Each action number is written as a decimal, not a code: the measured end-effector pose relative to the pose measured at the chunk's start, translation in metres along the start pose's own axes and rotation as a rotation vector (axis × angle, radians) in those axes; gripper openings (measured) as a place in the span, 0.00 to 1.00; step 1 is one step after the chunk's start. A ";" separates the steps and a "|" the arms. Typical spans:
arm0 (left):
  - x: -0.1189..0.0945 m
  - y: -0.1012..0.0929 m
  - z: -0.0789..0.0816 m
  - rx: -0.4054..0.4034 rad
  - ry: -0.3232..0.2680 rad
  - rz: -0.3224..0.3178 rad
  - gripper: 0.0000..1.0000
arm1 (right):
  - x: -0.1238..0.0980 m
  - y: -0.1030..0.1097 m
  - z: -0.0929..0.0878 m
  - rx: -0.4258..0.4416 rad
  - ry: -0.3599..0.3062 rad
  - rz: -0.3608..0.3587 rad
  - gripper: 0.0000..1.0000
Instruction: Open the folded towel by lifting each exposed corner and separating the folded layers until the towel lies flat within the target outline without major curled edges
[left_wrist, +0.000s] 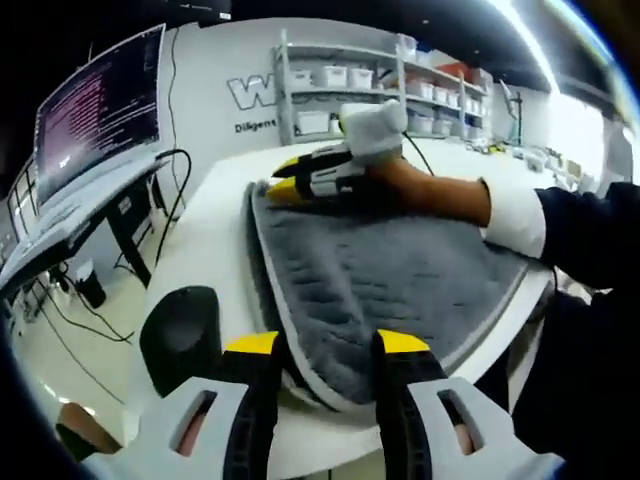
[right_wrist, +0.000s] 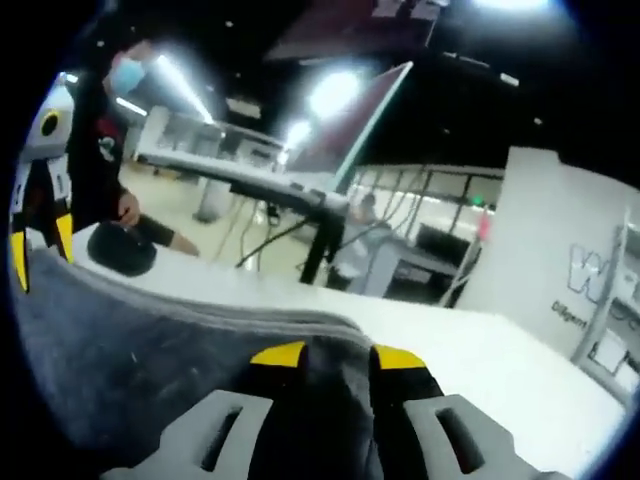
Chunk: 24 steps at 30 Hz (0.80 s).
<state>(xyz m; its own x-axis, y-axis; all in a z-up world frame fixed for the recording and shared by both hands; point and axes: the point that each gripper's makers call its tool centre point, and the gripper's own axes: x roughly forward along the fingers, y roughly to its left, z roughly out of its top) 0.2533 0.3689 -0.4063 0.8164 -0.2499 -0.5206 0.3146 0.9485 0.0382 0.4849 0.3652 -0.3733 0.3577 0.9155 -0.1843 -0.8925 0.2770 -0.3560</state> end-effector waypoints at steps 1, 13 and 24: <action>0.000 0.001 -0.002 -0.005 0.010 0.007 0.36 | -0.002 0.001 -0.001 -0.002 0.003 -0.001 0.20; 0.001 -0.004 -0.003 -0.046 0.011 -0.018 0.27 | -0.011 0.003 0.001 0.065 -0.024 0.006 0.20; 0.003 -0.009 0.014 -0.067 -0.048 -0.032 0.13 | -0.011 -0.002 0.007 0.097 -0.050 0.003 0.21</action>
<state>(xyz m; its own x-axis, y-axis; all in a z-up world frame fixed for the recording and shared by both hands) 0.2593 0.3566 -0.3966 0.8292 -0.2878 -0.4793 0.3091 0.9503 -0.0358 0.4804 0.3567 -0.3644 0.3431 0.9290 -0.1388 -0.9168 0.2991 -0.2645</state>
